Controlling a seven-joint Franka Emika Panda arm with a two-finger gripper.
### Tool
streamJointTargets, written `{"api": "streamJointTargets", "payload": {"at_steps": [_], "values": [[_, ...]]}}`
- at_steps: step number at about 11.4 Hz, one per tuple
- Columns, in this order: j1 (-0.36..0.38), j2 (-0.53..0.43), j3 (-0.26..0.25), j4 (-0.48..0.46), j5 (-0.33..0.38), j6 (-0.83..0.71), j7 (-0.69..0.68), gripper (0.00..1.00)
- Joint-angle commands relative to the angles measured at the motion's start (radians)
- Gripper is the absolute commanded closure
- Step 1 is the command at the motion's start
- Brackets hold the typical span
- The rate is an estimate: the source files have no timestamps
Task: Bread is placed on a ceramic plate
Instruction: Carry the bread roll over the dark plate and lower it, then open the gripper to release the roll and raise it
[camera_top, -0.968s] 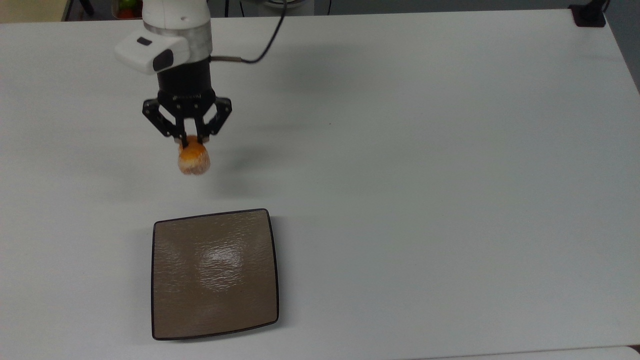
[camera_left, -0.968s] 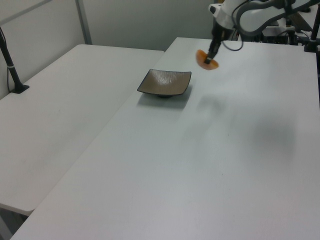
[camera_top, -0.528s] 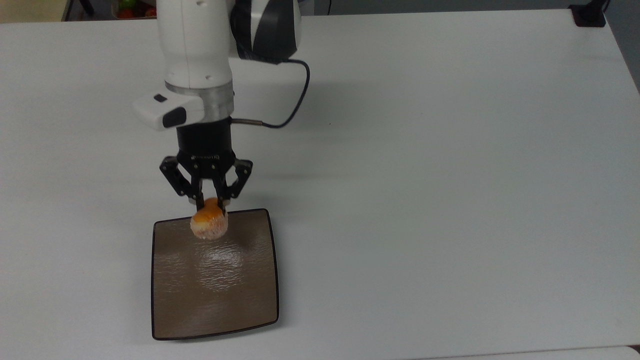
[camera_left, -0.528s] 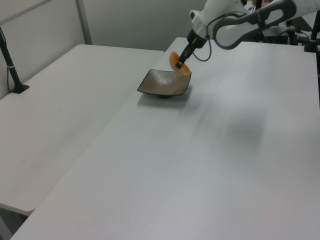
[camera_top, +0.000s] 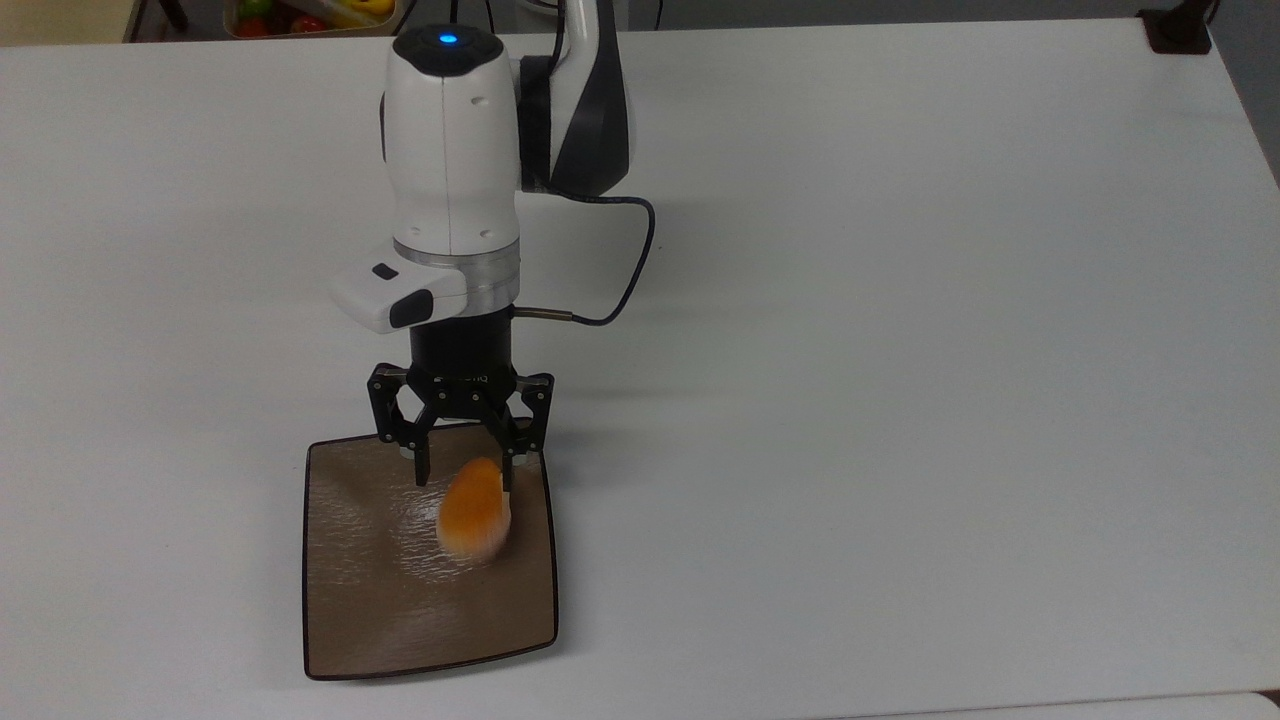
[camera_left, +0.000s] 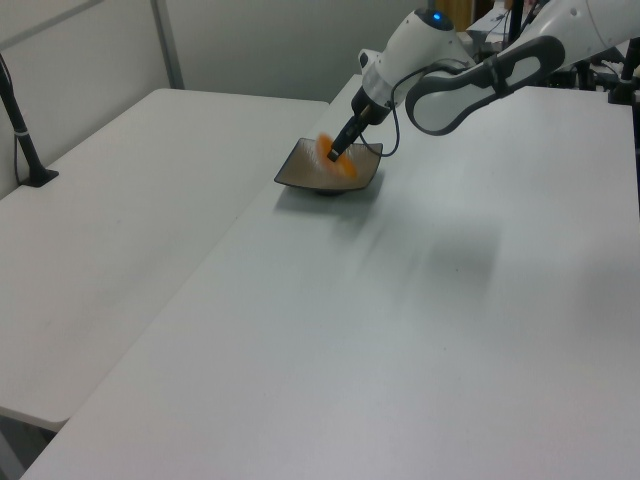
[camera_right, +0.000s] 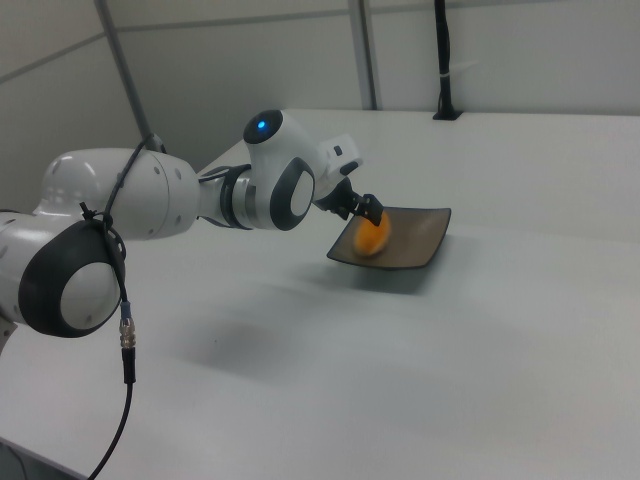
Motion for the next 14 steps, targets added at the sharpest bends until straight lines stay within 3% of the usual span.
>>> {"api": "streamJointTargets", "payload": {"at_steps": [1,4,6,10,14], "values": [[0.009,0.014,-0.011,0.023,-0.038,0.012,0.051,0.0],[-0.001,0.003,-0.009,0.022,-0.037,0.0,0.051,0.0],[-0.007,-0.029,-0.008,0.014,-0.019,-0.088,0.053,0.0],[-0.021,-0.113,0.018,0.003,-0.008,-0.494,0.045,0.0],[-0.034,-0.262,0.049,-0.017,0.024,-0.852,-0.005,0.0]]}}
